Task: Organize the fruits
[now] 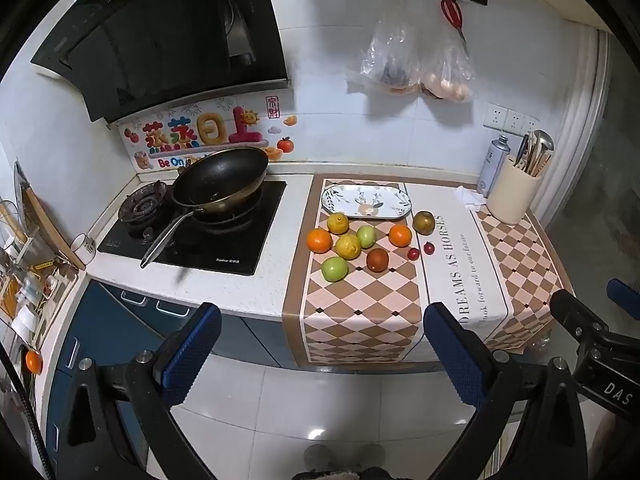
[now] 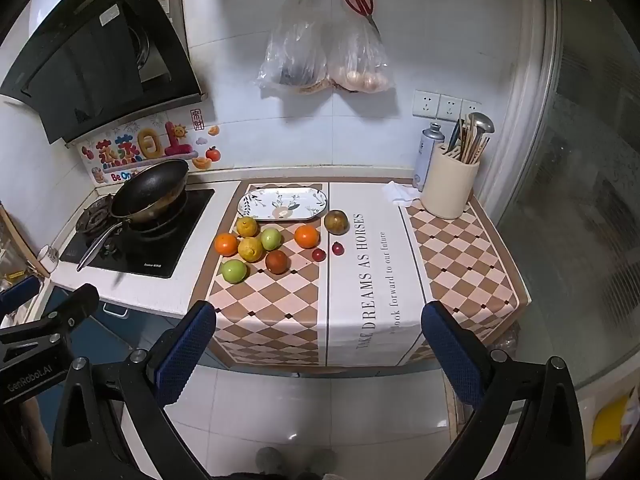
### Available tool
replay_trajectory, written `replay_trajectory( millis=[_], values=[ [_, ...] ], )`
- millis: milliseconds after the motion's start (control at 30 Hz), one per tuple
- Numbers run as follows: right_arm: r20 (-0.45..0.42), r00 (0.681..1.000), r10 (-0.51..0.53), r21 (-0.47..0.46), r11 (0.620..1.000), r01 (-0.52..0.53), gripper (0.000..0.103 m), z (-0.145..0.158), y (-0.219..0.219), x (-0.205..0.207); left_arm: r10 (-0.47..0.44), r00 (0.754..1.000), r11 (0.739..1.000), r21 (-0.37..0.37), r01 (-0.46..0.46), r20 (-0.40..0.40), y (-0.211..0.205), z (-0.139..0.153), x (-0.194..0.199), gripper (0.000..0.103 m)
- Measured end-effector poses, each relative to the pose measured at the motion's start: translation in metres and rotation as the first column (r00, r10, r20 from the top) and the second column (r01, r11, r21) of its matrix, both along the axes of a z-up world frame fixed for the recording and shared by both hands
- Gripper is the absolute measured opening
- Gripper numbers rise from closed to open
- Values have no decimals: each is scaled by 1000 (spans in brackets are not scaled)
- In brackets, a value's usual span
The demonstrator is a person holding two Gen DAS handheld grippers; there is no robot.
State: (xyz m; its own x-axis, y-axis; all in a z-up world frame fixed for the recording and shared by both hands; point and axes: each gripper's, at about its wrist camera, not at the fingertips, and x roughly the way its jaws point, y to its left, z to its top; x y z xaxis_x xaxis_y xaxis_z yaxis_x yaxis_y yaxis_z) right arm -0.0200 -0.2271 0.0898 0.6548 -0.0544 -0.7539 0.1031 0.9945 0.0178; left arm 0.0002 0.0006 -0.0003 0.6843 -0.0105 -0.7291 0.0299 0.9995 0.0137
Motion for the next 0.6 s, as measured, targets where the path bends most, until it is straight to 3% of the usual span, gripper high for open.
replay_trajectory(
  millis=[600],
  values=[
    [-8,1000,0,7,1000,0,103,-3,2,1,-5,1000,1000,3,5,1,-2,4,4,103]
  ],
)
